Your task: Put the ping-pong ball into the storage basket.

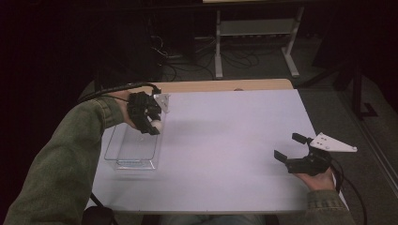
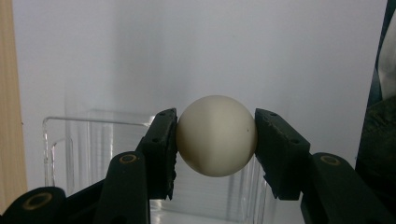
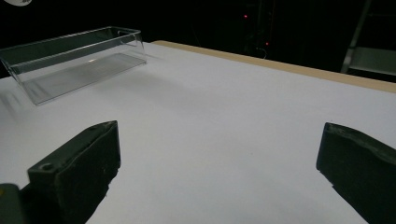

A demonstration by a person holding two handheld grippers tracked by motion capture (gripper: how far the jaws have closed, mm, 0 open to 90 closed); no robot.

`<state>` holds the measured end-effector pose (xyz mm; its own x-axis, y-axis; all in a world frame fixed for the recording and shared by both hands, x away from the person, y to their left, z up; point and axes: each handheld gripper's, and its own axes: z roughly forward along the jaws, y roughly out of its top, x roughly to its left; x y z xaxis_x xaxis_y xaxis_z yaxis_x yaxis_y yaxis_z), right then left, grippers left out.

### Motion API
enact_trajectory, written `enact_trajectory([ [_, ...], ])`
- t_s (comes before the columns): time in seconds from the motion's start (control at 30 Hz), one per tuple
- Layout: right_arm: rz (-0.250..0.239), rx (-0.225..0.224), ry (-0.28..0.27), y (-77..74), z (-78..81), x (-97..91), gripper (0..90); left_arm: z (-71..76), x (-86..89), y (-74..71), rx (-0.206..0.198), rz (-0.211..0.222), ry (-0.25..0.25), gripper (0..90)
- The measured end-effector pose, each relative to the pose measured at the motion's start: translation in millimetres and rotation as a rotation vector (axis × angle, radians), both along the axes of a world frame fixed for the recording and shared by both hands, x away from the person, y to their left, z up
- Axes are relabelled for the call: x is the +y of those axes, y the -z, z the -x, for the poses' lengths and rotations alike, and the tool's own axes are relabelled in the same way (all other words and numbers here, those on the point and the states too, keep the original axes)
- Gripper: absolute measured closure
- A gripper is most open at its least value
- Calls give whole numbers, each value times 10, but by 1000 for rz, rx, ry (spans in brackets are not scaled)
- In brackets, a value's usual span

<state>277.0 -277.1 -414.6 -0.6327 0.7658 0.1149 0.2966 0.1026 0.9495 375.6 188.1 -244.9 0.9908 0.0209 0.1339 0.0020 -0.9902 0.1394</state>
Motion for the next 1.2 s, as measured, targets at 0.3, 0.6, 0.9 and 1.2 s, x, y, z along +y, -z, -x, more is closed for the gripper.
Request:
enact_trajectory([
  [0.3,1,0,-1,1,-2,6,0,14,104,10,20,-24,-14,512],
  [0.6,2,-3,-1,-3,3,2,0,11,173,52,45,-62,-36,512],
  [0.9,1,-2,-3,-3,3,2,0,13,205,61,50,-64,-42,512],
  [1.2,2,-2,-2,-3,3,-1,0,4,209,138,67,-77,-44,512],
])
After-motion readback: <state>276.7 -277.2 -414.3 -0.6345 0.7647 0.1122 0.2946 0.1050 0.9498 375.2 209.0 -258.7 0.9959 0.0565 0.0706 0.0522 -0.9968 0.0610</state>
